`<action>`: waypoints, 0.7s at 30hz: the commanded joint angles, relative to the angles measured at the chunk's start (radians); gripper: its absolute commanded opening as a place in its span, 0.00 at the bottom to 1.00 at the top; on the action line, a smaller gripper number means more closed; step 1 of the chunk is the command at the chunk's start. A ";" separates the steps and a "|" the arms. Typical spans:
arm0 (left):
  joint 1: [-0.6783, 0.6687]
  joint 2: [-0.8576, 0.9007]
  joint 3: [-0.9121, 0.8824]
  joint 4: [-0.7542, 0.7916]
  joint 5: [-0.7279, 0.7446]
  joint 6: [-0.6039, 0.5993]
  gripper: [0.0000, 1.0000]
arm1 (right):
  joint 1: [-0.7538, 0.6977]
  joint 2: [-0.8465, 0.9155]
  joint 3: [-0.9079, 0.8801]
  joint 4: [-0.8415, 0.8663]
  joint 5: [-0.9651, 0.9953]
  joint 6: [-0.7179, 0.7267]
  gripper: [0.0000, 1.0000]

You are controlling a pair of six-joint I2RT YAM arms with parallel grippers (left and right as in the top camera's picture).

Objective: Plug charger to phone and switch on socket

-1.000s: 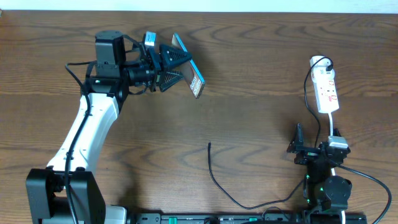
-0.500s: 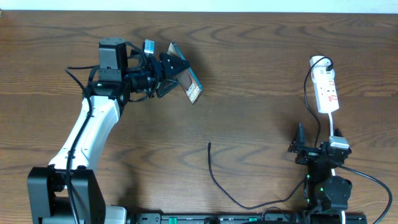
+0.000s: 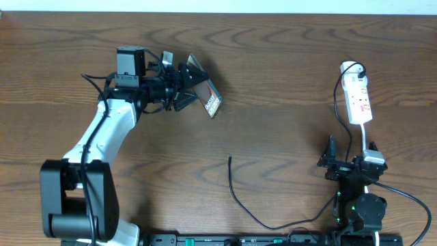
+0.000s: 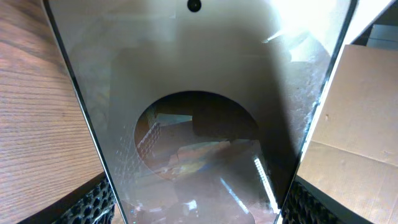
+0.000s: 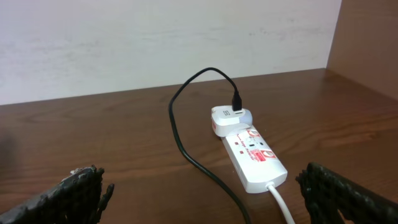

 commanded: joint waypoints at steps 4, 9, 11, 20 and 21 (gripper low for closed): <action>0.004 0.012 0.001 0.016 0.025 0.021 0.07 | 0.012 -0.005 -0.001 0.001 -0.091 0.064 0.99; 0.004 0.013 0.001 0.019 0.025 0.021 0.08 | 0.012 -0.005 0.000 0.003 -0.344 0.225 0.99; 0.004 0.013 0.001 0.019 0.025 0.020 0.07 | 0.012 -0.003 0.006 0.003 -0.415 0.323 0.99; 0.004 0.013 0.001 0.026 0.024 0.015 0.07 | 0.012 0.225 0.211 0.000 -0.658 0.394 0.99; 0.004 0.013 0.001 0.035 0.024 0.008 0.07 | 0.012 0.307 0.272 -0.005 -0.701 0.394 0.99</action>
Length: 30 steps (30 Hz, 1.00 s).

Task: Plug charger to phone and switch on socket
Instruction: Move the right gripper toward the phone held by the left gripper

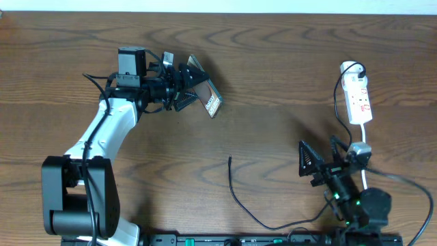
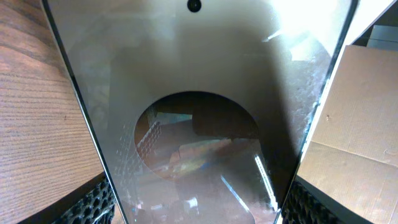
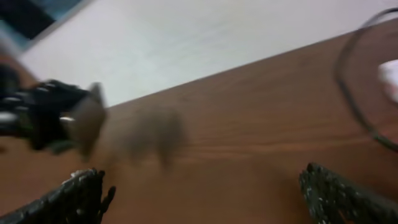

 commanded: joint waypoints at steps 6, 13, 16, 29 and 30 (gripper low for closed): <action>0.004 0.001 0.001 0.098 0.020 -0.094 0.08 | 0.013 0.601 0.416 -0.014 -0.498 0.024 0.99; 0.004 0.002 0.001 0.188 -0.014 -0.220 0.07 | 0.051 1.083 0.581 0.136 -0.726 0.061 0.99; 0.004 0.002 0.001 0.223 -0.014 -0.249 0.07 | 0.098 1.154 0.581 0.267 -0.725 0.098 0.99; 0.004 0.002 0.001 0.246 -0.043 -0.315 0.08 | 0.397 1.197 0.581 0.519 -0.255 0.198 0.99; 0.004 0.002 0.001 0.246 -0.043 -0.322 0.07 | 0.414 1.197 0.581 0.513 -0.212 0.198 0.99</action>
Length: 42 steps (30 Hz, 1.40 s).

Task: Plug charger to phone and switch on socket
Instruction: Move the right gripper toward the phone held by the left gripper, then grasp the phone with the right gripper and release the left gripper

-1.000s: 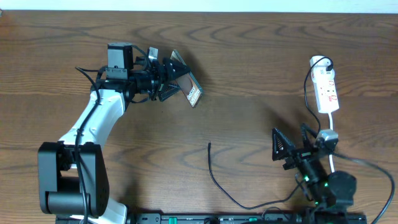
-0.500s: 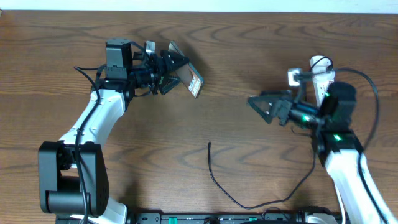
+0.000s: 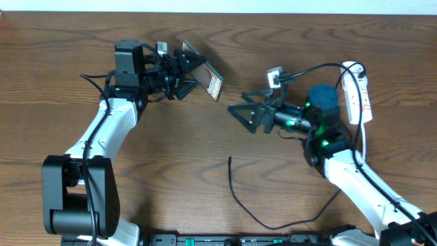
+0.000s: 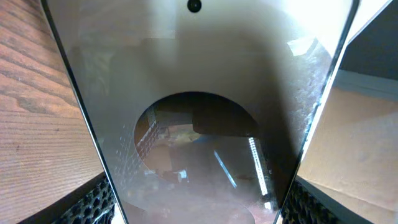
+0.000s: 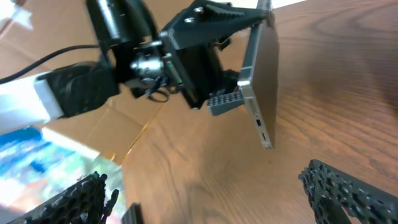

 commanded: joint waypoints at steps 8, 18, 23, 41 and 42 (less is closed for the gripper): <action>0.003 -0.002 0.003 0.011 0.053 -0.067 0.07 | 0.089 0.005 0.016 -0.048 0.344 -0.039 0.99; -0.035 -0.002 0.003 0.011 0.076 -0.067 0.07 | 0.089 0.010 0.016 -0.053 0.344 -0.056 0.99; -0.061 -0.002 0.003 0.011 0.074 -0.068 0.07 | 0.089 0.010 0.016 -0.056 0.344 -0.059 0.99; -0.200 -0.002 0.003 0.012 0.074 -0.095 0.07 | 0.089 0.010 0.016 -0.102 0.374 -0.075 0.94; -0.205 -0.002 0.003 0.011 0.074 -0.098 0.08 | 0.089 0.010 0.016 -0.102 0.374 -0.075 0.93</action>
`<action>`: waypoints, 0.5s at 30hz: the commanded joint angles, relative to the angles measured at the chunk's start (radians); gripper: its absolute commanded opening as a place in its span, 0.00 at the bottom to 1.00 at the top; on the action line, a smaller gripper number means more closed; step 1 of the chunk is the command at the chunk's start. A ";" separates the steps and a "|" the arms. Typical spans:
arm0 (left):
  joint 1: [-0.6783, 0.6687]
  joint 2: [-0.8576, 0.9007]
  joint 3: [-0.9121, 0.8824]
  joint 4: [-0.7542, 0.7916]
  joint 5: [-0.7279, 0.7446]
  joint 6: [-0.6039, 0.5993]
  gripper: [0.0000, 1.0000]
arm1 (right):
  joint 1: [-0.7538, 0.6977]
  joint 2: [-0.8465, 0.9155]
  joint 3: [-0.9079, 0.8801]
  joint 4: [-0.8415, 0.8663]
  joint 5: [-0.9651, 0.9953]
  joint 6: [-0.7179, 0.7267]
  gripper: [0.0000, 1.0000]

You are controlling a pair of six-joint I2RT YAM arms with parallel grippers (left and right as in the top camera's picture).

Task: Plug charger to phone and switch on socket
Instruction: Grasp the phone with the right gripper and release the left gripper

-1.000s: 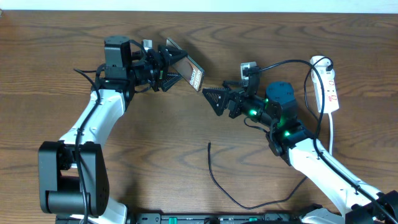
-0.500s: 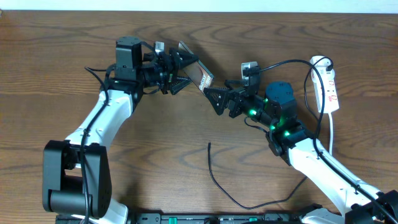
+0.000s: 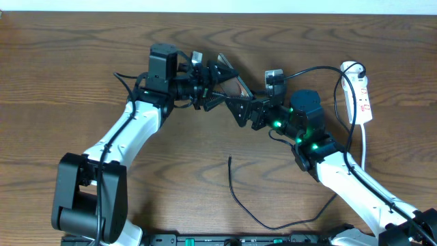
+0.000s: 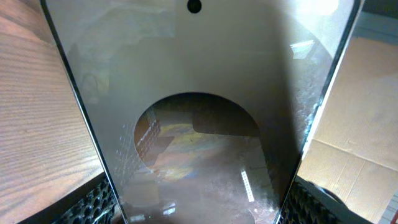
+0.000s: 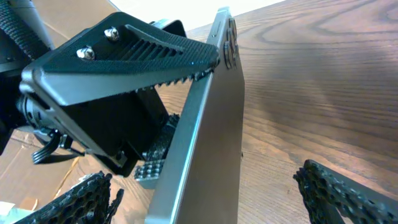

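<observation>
My left gripper (image 3: 213,83) is shut on the phone (image 3: 231,85) and holds it tilted above the table's middle. The dark screen of the phone (image 4: 199,106) fills the left wrist view, with a finger pad (image 4: 93,202) at each lower side. My right gripper (image 3: 244,109) is open, and the free end of the phone (image 5: 208,143), seen edge-on, stands between its fingers (image 5: 345,193). The black charger cable (image 3: 252,213) lies on the table with its loose plug end (image 3: 229,160) near the front middle. The white socket strip (image 3: 360,96) lies at the far right, and the adapter (image 3: 349,67) is plugged in.
The wooden table (image 3: 68,82) runs across the whole overhead view. The strip's white lead (image 3: 364,140) and the black cable run down the right side behind my right arm. The arm bases stand at the front edge.
My left gripper has moved right with the phone, to the table's middle. My right gripper, then open and apart from the phone, now has the phone's end between its open fingers.
At first my left gripper held the phone over the upper left, and my right arm was folded at the front right, facing the socket strip. The right gripper then turned left, then was at the middle, open towards the phone. Now both grippers meet at the phone.
</observation>
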 commanded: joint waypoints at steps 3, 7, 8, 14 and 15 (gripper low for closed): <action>-0.030 -0.002 0.003 0.011 0.037 -0.024 0.08 | 0.006 0.005 0.016 -0.002 0.013 -0.017 0.88; -0.049 -0.002 0.003 0.011 0.037 -0.028 0.07 | 0.006 0.005 0.016 -0.008 0.023 -0.017 0.84; -0.054 -0.002 0.003 0.011 0.037 -0.028 0.07 | 0.006 0.005 0.016 -0.012 0.028 -0.017 0.82; -0.056 -0.002 0.003 0.011 0.030 -0.028 0.08 | 0.006 0.005 0.016 -0.016 0.031 -0.017 0.59; -0.056 -0.002 0.003 0.011 0.029 -0.028 0.08 | 0.006 0.005 0.016 -0.016 0.031 -0.017 0.57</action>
